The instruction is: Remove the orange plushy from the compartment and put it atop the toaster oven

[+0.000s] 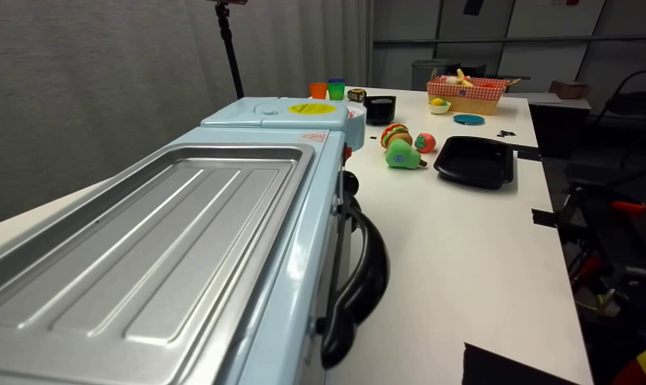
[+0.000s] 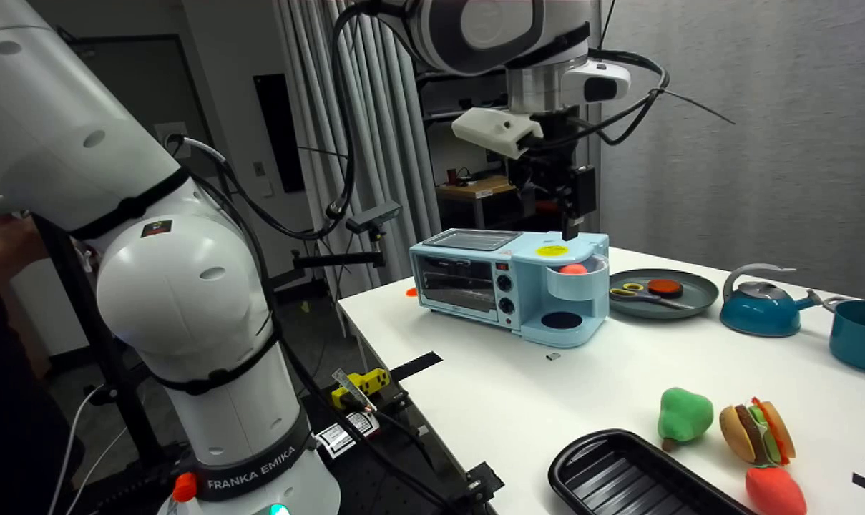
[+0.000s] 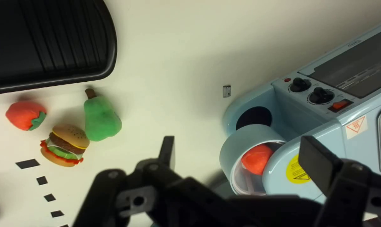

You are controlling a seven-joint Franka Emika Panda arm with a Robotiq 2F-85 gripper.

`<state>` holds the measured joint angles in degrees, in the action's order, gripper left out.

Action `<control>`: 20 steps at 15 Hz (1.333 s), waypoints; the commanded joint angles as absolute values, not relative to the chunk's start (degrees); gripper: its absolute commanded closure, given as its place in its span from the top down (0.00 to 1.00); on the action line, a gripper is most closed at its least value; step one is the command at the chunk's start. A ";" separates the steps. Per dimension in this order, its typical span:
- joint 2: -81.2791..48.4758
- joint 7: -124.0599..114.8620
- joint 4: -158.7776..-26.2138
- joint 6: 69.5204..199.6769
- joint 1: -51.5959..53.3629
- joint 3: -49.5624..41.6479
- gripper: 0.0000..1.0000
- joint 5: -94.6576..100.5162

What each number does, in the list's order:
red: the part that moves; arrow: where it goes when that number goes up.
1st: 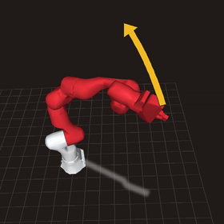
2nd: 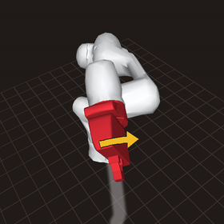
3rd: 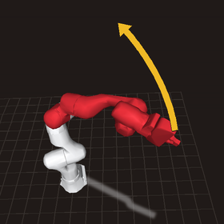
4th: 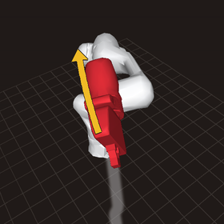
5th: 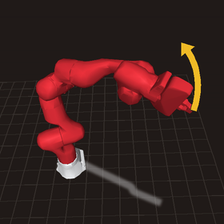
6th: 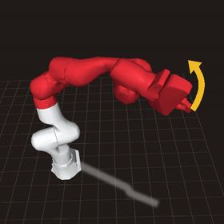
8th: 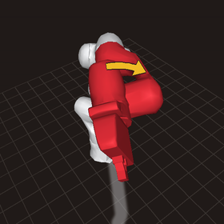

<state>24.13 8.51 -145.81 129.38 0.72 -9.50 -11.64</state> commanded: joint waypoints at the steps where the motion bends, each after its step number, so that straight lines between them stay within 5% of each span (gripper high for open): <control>1: 24.08 8.80 -145.69 129.16 -0.12 -8.71 1.00 -12.03; 20: 16.10 10.25 -141.46 122.87 0.55 -5.05 1.00 -3.92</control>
